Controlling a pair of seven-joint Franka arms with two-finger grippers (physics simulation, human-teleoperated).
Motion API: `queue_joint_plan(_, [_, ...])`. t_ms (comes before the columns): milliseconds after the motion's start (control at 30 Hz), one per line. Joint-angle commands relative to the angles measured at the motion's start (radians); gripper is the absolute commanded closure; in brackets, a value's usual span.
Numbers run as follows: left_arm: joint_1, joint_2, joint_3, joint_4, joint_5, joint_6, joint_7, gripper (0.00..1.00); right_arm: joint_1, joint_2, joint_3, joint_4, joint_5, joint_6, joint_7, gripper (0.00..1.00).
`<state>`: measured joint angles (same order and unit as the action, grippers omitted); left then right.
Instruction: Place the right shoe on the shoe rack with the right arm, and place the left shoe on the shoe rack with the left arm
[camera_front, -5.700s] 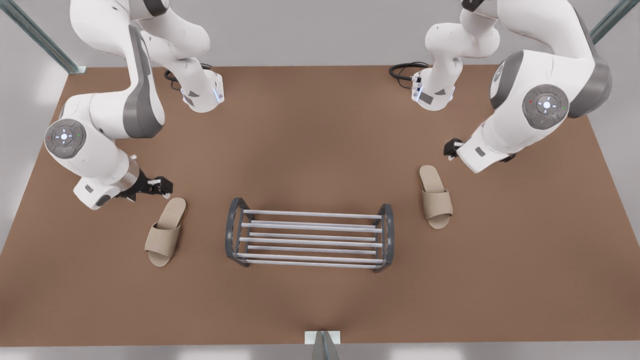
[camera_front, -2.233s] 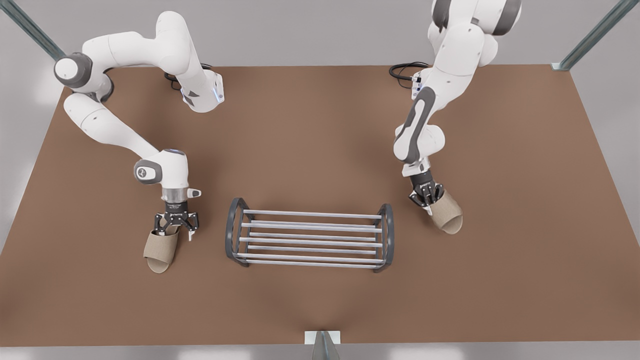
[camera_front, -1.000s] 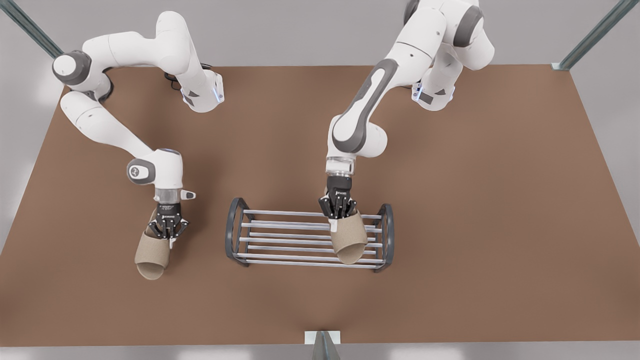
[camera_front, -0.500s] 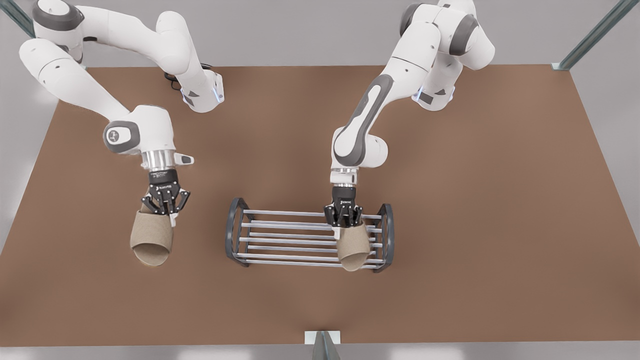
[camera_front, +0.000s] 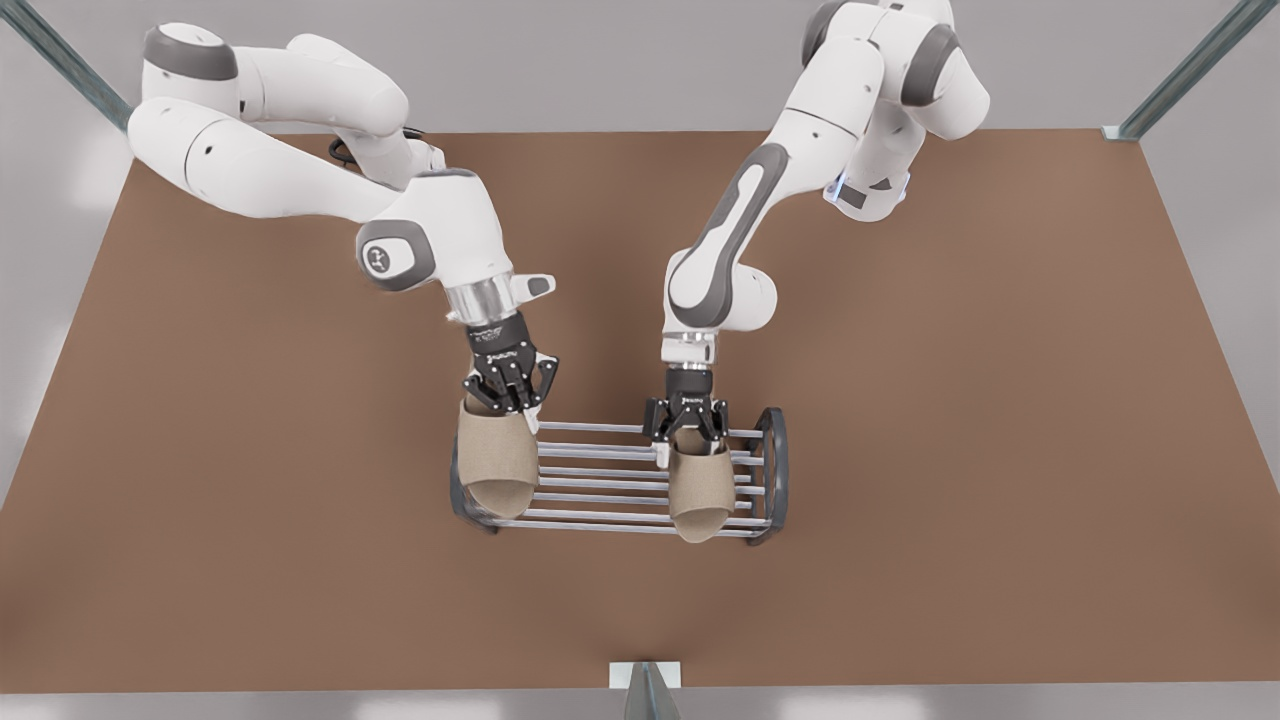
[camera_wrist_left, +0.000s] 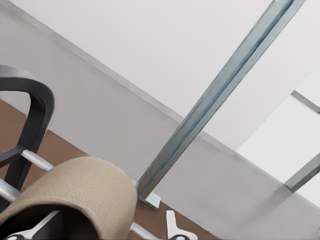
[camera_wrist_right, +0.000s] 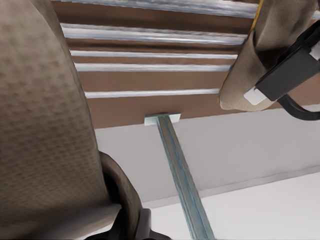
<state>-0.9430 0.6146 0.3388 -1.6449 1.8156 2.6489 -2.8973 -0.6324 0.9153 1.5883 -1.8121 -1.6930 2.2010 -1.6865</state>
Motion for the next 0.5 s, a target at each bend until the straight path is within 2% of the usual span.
queue_joint_plan(0, [-0.002,-0.007,0.0,0.0,-0.01,-0.01,-0.16,0.0,0.04,0.002,-0.005,0.005,0.01,-0.135,0.177,0.79])
queue_joint_plan(200, [-0.036,-0.065,0.0,-0.056,-0.016,-0.038,-0.161,0.0,0.102,0.03,-0.048,-0.013,-0.037,-0.138,0.28,0.79])
queue_joint_plan(400, [-0.042,-0.133,-0.004,-0.156,-0.016,-0.081,-0.161,0.0,0.112,0.068,-0.05,-0.023,-0.096,-0.136,0.309,0.79])
queue_joint_plan(467, [-0.042,-0.18,-0.024,-0.191,-0.016,-0.09,-0.161,0.0,0.171,0.082,-0.1,-0.007,-0.169,-0.135,0.363,0.79])
